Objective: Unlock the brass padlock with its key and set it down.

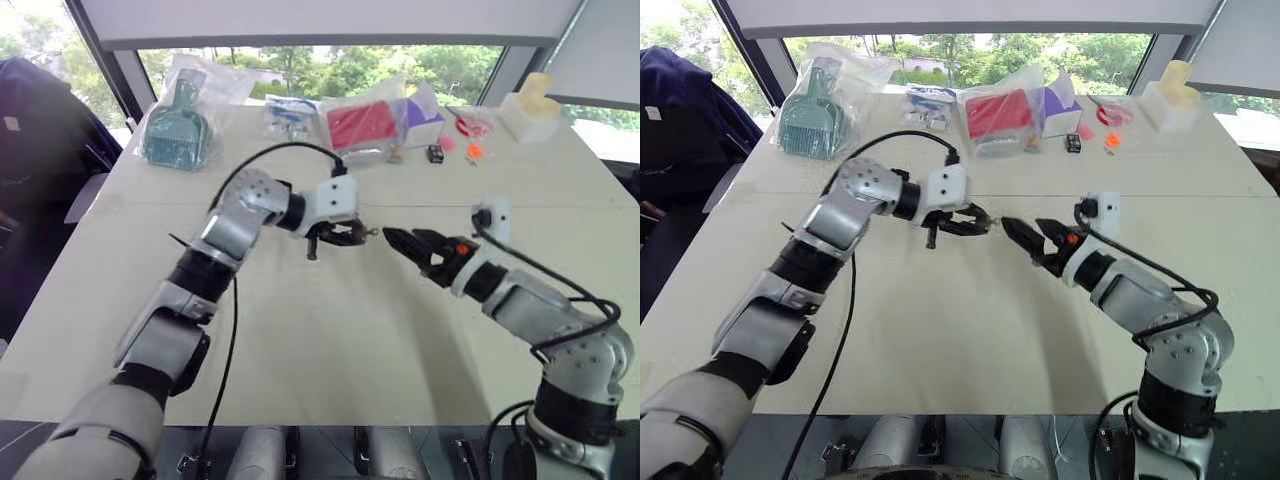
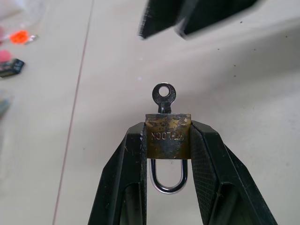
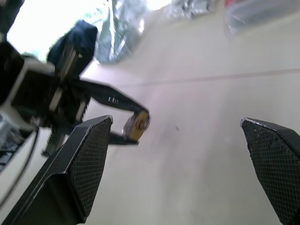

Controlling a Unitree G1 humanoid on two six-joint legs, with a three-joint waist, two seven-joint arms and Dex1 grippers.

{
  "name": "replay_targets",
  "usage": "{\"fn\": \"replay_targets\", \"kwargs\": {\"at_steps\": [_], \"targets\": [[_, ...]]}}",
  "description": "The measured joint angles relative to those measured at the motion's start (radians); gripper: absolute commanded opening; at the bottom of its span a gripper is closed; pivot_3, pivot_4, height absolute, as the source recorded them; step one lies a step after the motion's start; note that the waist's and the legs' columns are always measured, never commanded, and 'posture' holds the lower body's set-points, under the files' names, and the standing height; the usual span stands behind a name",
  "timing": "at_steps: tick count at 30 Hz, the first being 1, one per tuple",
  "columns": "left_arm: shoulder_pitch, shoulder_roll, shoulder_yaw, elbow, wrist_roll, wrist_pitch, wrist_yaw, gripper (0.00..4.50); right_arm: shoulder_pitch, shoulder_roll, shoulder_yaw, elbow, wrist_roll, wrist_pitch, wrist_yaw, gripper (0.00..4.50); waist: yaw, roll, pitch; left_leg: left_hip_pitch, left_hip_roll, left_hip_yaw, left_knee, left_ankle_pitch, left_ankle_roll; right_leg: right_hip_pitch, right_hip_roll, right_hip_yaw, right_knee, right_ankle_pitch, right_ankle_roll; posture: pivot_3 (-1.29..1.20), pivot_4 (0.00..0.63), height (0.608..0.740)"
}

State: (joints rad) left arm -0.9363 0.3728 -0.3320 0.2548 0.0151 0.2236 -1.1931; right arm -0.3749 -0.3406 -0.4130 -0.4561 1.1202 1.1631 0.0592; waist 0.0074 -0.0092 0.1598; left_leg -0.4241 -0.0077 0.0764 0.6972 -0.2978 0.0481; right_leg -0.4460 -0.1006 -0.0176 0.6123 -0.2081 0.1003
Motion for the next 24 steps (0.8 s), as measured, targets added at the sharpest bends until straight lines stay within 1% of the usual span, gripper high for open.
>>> {"fn": "replay_targets", "kwargs": {"at_steps": [4, 8, 17, 20, 24], "targets": [[0.054, 0.021, 0.001, -0.064, 0.0, -0.017, 0.035, 0.69, -0.022, -0.038, 0.005, 0.022, 0.08, 0.014, -0.026, 4.5, 0.004, 0.0, 0.0, 0.0, 0.0, 0.0, 0.001, 0.0, 0.0, 0.001, 0.0, 0.0, 0.0, 0.0, 0.0, 0.0, 0.15, 0.74], [0.057, 0.021, 0.001, -0.091, 0.011, -0.035, 0.07, 0.69, -0.03, -0.079, 0.016, 0.032, 0.156, 0.029, -0.036, 4.5, 0.001, 0.0, 0.0, 0.001, 0.0, 0.0, 0.001, 0.0, 0.0, 0.002, 0.001, 0.0, 0.0, 0.0, 0.0, 0.0, 0.15, 0.74], [0.057, 0.004, -0.003, -0.101, 0.002, -0.045, 0.084, 0.69, -0.027, -0.102, 0.083, 0.048, 0.283, 0.007, -0.12, 4.5, 0.001, 0.0, 0.0, 0.001, 0.0, 0.0, 0.001, 0.0, 0.001, 0.002, 0.004, -0.003, 0.0, 0.002, 0.003, 0.0, 0.15, 0.74], [0.057, -0.003, -0.006, -0.121, -0.009, -0.041, 0.076, 0.69, -0.017, -0.103, 0.099, 0.048, 0.319, -0.013, -0.15, 3.74, 0.002, 0.0, 0.0, 0.001, 0.0, 0.0, 0.001, 0.0, 0.001, 0.002, 0.005, -0.003, 0.0, 0.002, 0.004, 0.0, 0.15, 0.74], [0.057, -0.01, -0.007, -0.16, -0.04, -0.033, 0.061, 0.69, -0.006, -0.11, 0.121, 0.048, 0.358, -0.041, -0.185, 1.75, 0.002, 0.0, 0.0, 0.001, 0.0, 0.0, 0.001, 0.0, 0.001, 0.002, 0.005, -0.003, 0.0, 0.002, 0.004, 0.0, 0.15, 0.74]]}}
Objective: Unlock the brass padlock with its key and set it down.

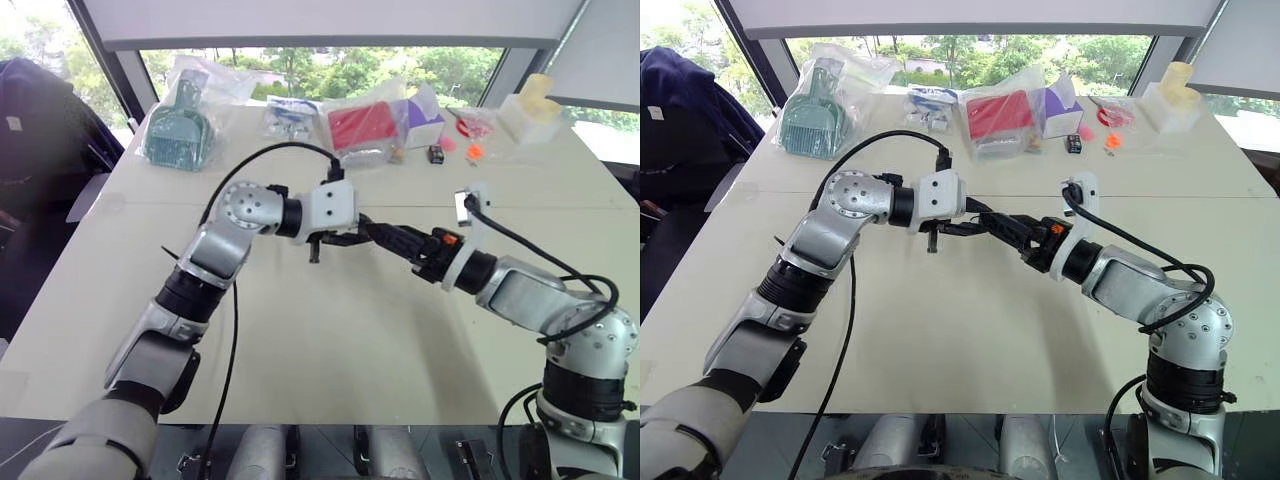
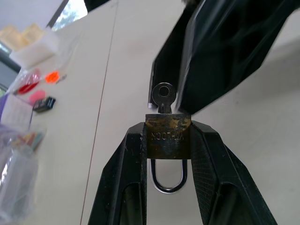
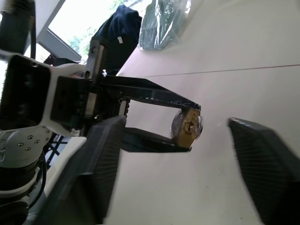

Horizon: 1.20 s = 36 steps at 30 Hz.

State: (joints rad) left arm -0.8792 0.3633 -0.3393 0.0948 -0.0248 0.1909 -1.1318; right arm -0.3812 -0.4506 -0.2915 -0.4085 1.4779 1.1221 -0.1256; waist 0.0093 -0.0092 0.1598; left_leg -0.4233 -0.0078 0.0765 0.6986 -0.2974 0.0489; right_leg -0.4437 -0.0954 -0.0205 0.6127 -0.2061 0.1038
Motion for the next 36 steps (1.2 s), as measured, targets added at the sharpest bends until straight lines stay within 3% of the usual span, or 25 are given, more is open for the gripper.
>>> {"fn": "replay_targets", "kwargs": {"at_steps": [3, 4, 15, 19, 21, 36], "targets": [[0.001, 0.002, 0.0, -0.011, -0.009, 0.002, -0.004, 0.69, 0.018, 0.0, 0.012, 0.001, 0.028, -0.033, -0.033, 0.21, 0.0, 0.0, 0.0, 0.0, 0.0, 0.0, 0.0, 0.0, 0.0, 0.0, 0.0, 0.0, 0.0, 0.0, 0.0, 0.0, 0.15, 0.74], [0.001, 0.002, -0.001, -0.016, -0.007, 0.002, 0.004, 0.69, 0.02, 0.003, 0.014, 0.002, 0.043, -0.052, -0.048, 0.09, -0.001, 0.0, 0.0, 0.0, 0.0, 0.0, 0.0, 0.0, 0.0, 0.0, 0.0, 0.0, 0.0, 0.0, 0.0, 0.0, 0.15, 0.74], [0.001, 0.011, -0.001, -0.021, -0.026, 0.019, 0.001, 0.69, 0.053, -0.014, 0.057, 0.001, 0.121, -0.138, -0.1, 0.09, 0.0, 0.0, 0.0, 0.0, 0.0, 0.0, 0.0, 0.0, 0.0, 0.0, 0.001, 0.0, 0.0, 0.0, 0.0, 0.0, 0.15, 0.74], [0.005, 0.026, 0.0, -0.019, -0.032, 0.026, -0.002, 0.69, 0.055, -0.032, 0.065, 0.001, 0.118, -0.165, -0.096, 1.67, -0.001, 0.0, 0.0, 0.0, 0.0, 0.0, 0.0, 0.0, 0.0, 0.0, 0.001, 0.0, 0.0, 0.0, 0.0, 0.0, 0.15, 0.74], [0.013, 0.038, 0.003, -0.015, -0.038, 0.037, -0.005, 0.69, 0.056, -0.047, 0.061, 0.001, 0.114, -0.18, -0.094, 2.74, 0.0, 0.0, 0.0, 0.0, 0.0, 0.0, 0.0, 0.0, 0.0, 0.0, 0.001, 0.0, 0.0, 0.0, 0.0, 0.0, 0.15, 0.74], [0.014, 0.049, 0.008, 0.013, -0.054, 0.032, -0.01, 0.69, 0.073, -0.07, 0.088, -0.001, 0.115, -0.216, -0.076, 2.74, 0.001, 0.0, 0.0, 0.0, 0.0, 0.0, 0.0, 0.0, 0.0, 0.0, 0.001, 0.0, 0.0, 0.0, 0.0, 0.0, 0.15, 0.74]]}}
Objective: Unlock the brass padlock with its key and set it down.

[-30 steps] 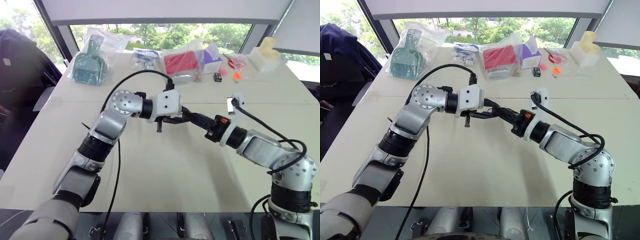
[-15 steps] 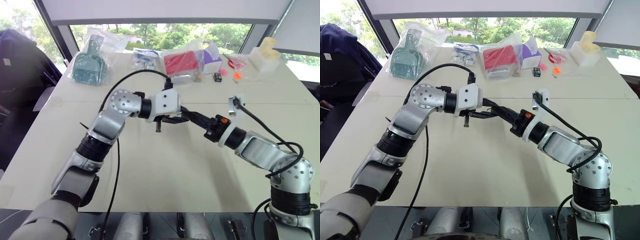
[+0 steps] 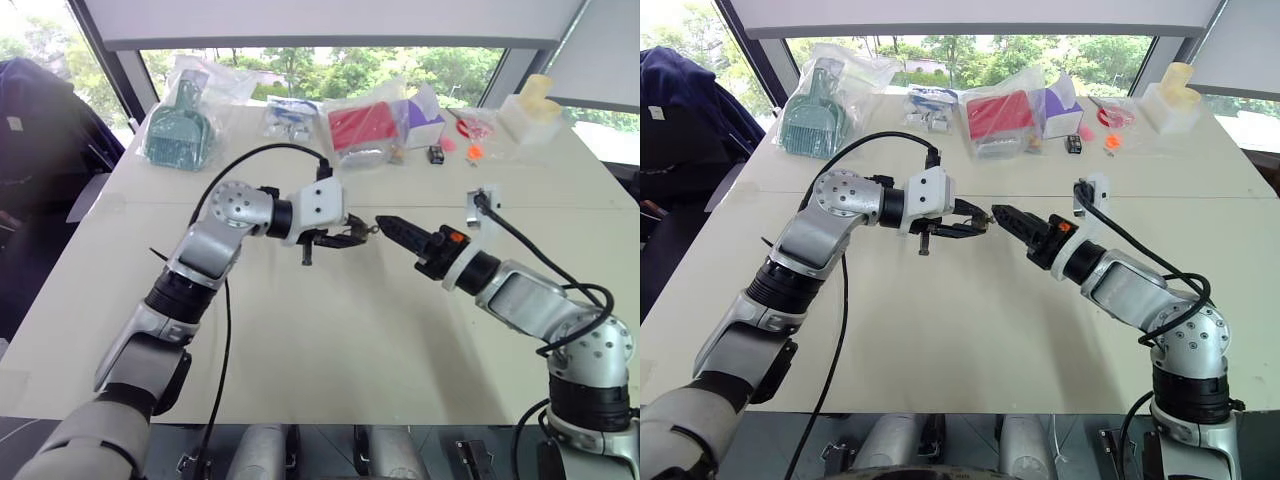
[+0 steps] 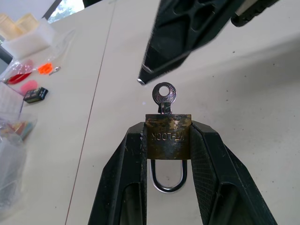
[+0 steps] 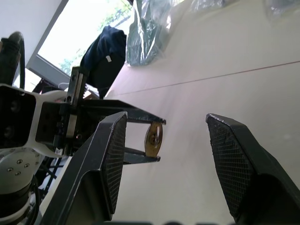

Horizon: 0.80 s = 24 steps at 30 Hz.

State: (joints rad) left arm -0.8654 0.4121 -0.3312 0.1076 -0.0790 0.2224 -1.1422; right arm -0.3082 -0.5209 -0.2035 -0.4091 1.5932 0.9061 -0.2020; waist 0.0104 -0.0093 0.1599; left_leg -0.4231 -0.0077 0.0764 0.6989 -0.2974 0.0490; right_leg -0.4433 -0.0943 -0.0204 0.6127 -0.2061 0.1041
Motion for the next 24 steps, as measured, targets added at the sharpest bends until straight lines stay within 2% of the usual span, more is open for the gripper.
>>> {"fn": "replay_targets", "kwargs": {"at_steps": [4, 5, 7, 10, 19, 24], "targets": [[-0.003, -0.004, 0.0, 0.0, 0.0, -0.008, 0.001, 0.69, 0.006, -0.005, 0.017, 0.0, 0.001, 0.001, 0.013, 2.74, 0.0, 0.0, 0.0, 0.0, 0.0, 0.0, 0.0, 0.0, 0.0, 0.0, 0.0, 0.0, 0.0, 0.0, 0.0, 0.0, 0.15, 0.74], [-0.004, -0.004, 0.0, -0.001, 0.0, -0.008, 0.001, 0.69, 0.006, -0.005, 0.022, 0.0, 0.001, 0.0, 0.013, 2.24, 0.0, 0.0, 0.0, 0.0, 0.0, 0.0, 0.0, 0.0, 0.0, 0.0, 0.0, 0.0, 0.0, 0.0, 0.0, 0.0, 0.15, 0.74], [-0.004, -0.004, 0.0, -0.002, 0.0, -0.007, 0.001, 0.69, 0.008, -0.005, 0.024, 0.0, 0.002, 0.0, 0.014, 1.57, 0.0, 0.0, 0.0, 0.0, 0.0, 0.0, 0.0, 0.0, 0.0, 0.0, 0.0, 0.0, 0.0, 0.0, 0.0, 0.0, 0.15, 0.74], [-0.004, -0.003, 0.0, -0.006, 0.0, -0.007, 0.001, 0.69, 0.008, -0.005, 0.024, 0.0, 0.005, -0.002, 0.014, 0.06, 0.0, 0.0, 0.0, 0.0, 0.0, 0.0, 0.0, 0.0, 0.0, 0.0, 0.0, 0.0, 0.0, 0.0, 0.0, 0.0, 0.15, 0.74], [0.001, 0.001, -0.001, -0.032, 0.002, -0.016, 0.005, 0.69, 0.013, 0.001, 0.037, -0.004, 0.051, -0.03, -0.011, 0.06, 0.0, 0.0, 0.0, 0.0, 0.0, 0.0, 0.0, 0.0, 0.0, 0.0, 0.0, 0.0, 0.0, 0.0, 0.0, 0.0, 0.15, 0.74], [0.028, 0.006, -0.012, -0.039, 0.049, -0.127, 0.034, 0.69, 0.013, 0.058, 0.038, 0.009, 0.128, -0.09, -0.116, 0.06, -0.001, 0.0, 0.0, 0.0, 0.0, 0.0, 0.0, 0.0, 0.0, 0.0, 0.0, 0.0, 0.0, 0.0, 0.0, 0.0, 0.15, 0.74]]}}
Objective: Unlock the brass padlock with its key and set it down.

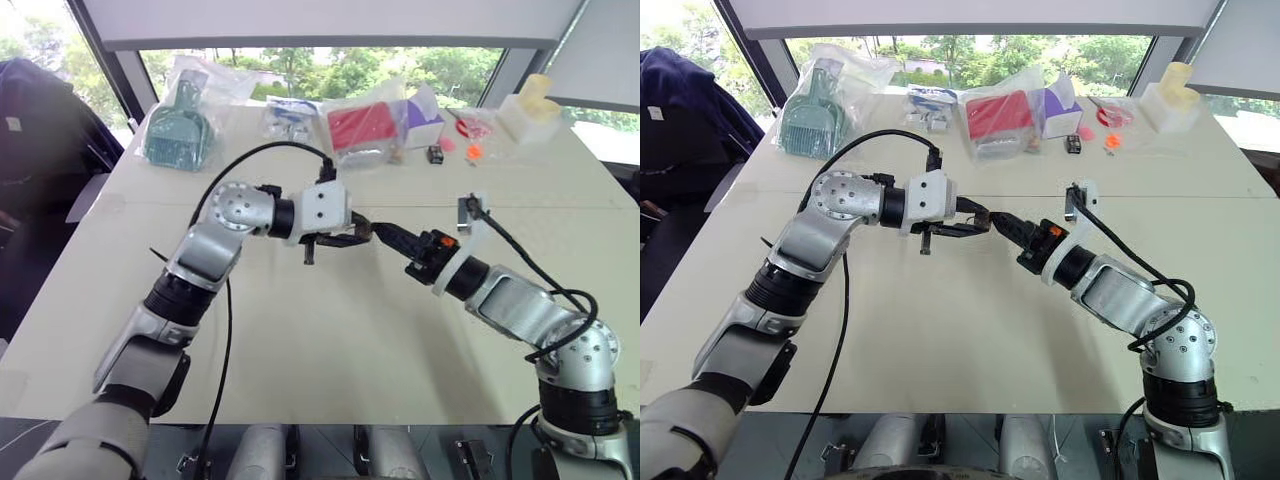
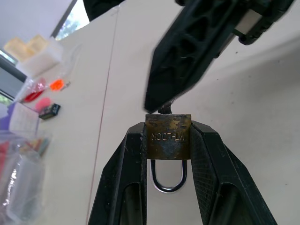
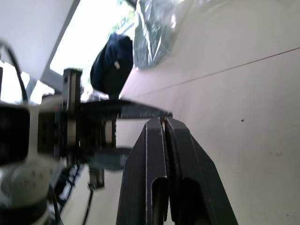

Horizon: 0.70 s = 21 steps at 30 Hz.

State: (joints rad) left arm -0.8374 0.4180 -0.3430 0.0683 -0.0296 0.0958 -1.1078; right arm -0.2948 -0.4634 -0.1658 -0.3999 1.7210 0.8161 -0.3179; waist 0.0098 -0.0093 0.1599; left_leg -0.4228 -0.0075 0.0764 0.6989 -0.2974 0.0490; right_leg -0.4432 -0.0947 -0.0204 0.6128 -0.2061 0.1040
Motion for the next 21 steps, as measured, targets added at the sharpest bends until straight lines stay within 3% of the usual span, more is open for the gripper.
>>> {"fn": "replay_targets", "kwargs": {"at_steps": [8, 21], "targets": [[0.01, -0.014, -0.024, 0.021, 0.12, -0.152, 0.116, 0.69, 0.003, 0.075, 0.007, 0.004, 0.113, -0.116, -0.185, 0.06, 0.001, 0.0, 0.0, 0.0, 0.0, 0.0, 0.0, 0.0, 0.0, 0.0, 0.0, 0.0, 0.0, 0.0, 0.0, 0.0, 0.15, 0.74], [0.006, -0.026, -0.025, 0.087, 0.228, -0.308, 0.243, 0.69, -0.005, 0.106, 0.041, -0.01, 0.156, -0.198, -0.272, 0.06, 0.0, 0.0, 0.0, 0.0, 0.0, 0.0, 0.0, 0.0, 0.0, 0.0, 0.0, 0.0, 0.0, 0.0, 0.0, 0.0, 0.15, 0.74]]}}
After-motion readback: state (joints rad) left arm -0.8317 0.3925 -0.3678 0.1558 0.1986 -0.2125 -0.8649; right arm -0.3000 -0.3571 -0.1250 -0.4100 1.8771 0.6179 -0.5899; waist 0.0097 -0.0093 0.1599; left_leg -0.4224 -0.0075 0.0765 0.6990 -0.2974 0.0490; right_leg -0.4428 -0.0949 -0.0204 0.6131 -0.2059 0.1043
